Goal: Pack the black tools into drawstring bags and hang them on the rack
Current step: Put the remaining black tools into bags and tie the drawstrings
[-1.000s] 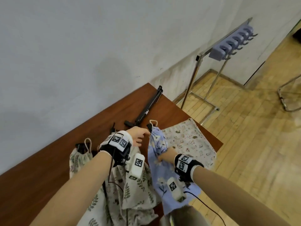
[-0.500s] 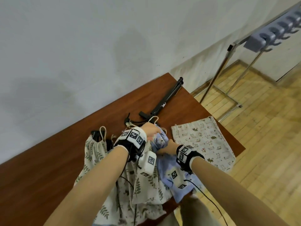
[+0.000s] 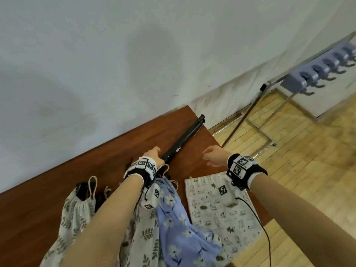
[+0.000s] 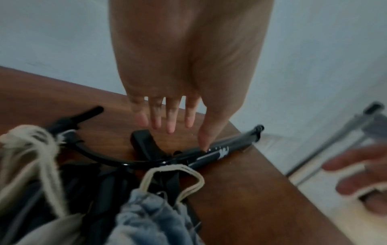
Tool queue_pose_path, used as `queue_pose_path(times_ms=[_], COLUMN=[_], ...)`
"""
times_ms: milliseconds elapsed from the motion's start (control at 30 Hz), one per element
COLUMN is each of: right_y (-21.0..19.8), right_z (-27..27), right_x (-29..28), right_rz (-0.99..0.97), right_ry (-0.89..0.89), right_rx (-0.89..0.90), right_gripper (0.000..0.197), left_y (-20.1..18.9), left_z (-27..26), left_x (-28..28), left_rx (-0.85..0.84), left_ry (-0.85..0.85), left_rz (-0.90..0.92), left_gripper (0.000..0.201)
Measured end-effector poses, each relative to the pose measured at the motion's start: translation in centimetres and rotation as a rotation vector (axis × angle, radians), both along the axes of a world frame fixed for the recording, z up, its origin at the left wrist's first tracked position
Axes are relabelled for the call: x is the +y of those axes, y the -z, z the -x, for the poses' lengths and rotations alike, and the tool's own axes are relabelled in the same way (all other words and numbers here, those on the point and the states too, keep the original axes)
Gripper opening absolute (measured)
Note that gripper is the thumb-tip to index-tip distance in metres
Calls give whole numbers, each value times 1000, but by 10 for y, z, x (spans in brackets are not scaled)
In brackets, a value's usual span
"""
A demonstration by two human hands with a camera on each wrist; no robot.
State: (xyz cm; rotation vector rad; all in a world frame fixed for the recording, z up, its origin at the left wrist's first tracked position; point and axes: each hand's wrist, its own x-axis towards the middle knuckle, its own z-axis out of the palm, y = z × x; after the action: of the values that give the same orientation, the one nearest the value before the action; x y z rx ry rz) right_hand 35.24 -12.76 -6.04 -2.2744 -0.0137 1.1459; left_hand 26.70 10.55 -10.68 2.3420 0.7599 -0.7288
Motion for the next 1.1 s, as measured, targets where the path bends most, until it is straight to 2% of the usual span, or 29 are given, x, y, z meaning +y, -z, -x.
queue_pose_path(times_ms=[67, 167, 300, 367, 433, 533, 567, 600, 667, 733, 800, 833, 900, 933, 1000, 1033, 1100], right_y=[7, 17, 27, 29, 27, 20, 18, 14, 4, -6, -13, -16, -22, -26, -35, -40, -51], right_z=[-14, -30, -49, -55, -57, -59, -59, -58, -54, -41, -27, -21, -12, -7, 2, 8, 21], right_x=[0, 5, 17, 26, 35, 48, 51, 54, 57, 58, 55, 52, 45, 40, 29, 24, 12], right_rz=[12, -19, -57, -73, -118, 2, 66, 116, 148, 66, -52, -92, -143, -157, -168, -172, -200], right_ry=[-48, -80, -138, -184, -235, -504, -584, -634, -660, -608, -522, -473, -383, -350, -317, -319, -317], right_rx=[-7, -23, -164, -278, -435, -767, -803, -777, -554, -308, -242, -254, -296, -314, -351, -369, -414], right_gripper=[29, 27, 25, 35, 50, 74, 80, 84, 83, 56, 36, 36, 40, 42, 45, 46, 43], left_y=[9, 22, 40, 35, 21, -12, -25, -37, -60, -79, -98, -108, -130, -144, -173, -188, -211], left_z=[-16, -34, -50, -58, -67, -80, -82, -84, -83, -77, -70, -65, -59, -56, -52, -50, -45], left_x=[-12, -25, -26, -20, -13, -5, -3, -2, -3, -5, -9, -11, -9, -6, 0, 1, 3], left_rx=[14, 23, 46, 16, -52, -168, -199, -230, -300, -379, -458, -497, -555, -576, -602, -613, -646], left_ry=[147, 287, 361, 376, 455, 693, 790, 882, 1033, 1122, 1149, 1127, 993, 883, 696, 672, 733], left_rz=[-133, -260, -251, -233, -300, -476, -512, -536, -577, -634, -666, -669, -642, -595, -438, -374, -355], left_gripper=[60, 48, 45, 49, 53, 57, 58, 57, 53, 47, 42, 44, 59, 67, 67, 64, 65])
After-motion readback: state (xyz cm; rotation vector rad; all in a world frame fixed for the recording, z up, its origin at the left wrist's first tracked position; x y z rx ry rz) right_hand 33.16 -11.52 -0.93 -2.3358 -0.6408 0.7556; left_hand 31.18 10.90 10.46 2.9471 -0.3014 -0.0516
